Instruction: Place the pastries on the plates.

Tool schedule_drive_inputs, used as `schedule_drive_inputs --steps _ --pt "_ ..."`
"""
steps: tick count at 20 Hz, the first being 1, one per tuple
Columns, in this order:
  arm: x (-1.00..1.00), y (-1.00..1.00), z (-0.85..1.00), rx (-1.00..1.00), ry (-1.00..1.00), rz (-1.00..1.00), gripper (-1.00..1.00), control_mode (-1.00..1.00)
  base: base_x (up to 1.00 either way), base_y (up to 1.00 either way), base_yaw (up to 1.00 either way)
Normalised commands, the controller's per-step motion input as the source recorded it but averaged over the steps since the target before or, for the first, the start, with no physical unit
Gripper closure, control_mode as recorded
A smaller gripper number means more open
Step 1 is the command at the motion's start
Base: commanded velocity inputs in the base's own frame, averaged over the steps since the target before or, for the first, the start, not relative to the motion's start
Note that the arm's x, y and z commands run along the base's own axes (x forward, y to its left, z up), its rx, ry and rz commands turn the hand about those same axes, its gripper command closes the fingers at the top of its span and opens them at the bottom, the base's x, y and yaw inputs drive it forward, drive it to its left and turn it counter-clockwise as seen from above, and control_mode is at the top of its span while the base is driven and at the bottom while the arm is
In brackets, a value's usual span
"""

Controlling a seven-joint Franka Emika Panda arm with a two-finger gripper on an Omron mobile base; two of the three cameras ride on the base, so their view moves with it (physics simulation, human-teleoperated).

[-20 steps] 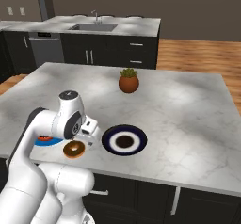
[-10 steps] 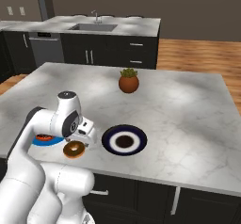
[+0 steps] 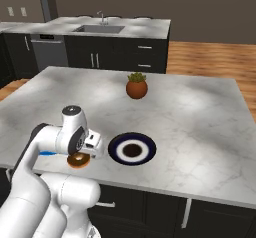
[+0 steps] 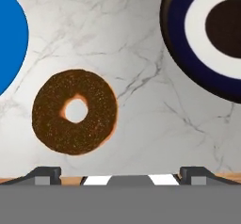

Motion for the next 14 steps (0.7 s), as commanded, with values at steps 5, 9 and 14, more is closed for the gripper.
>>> schedule_drive_inputs --steps 5,9,14 --pt "0.31 0.02 -0.31 0.00 -0.03 0.06 -1.00 -1.00 0.00 0.00 0.00" --pt "0.16 0.01 -0.30 0.00 0.00 0.04 -1.00 -1.00 0.00 0.00 0.00" --pt "-0.61 0.00 -0.49 0.03 0.06 0.00 -1.00 -1.00 0.00 0.00 0.00"
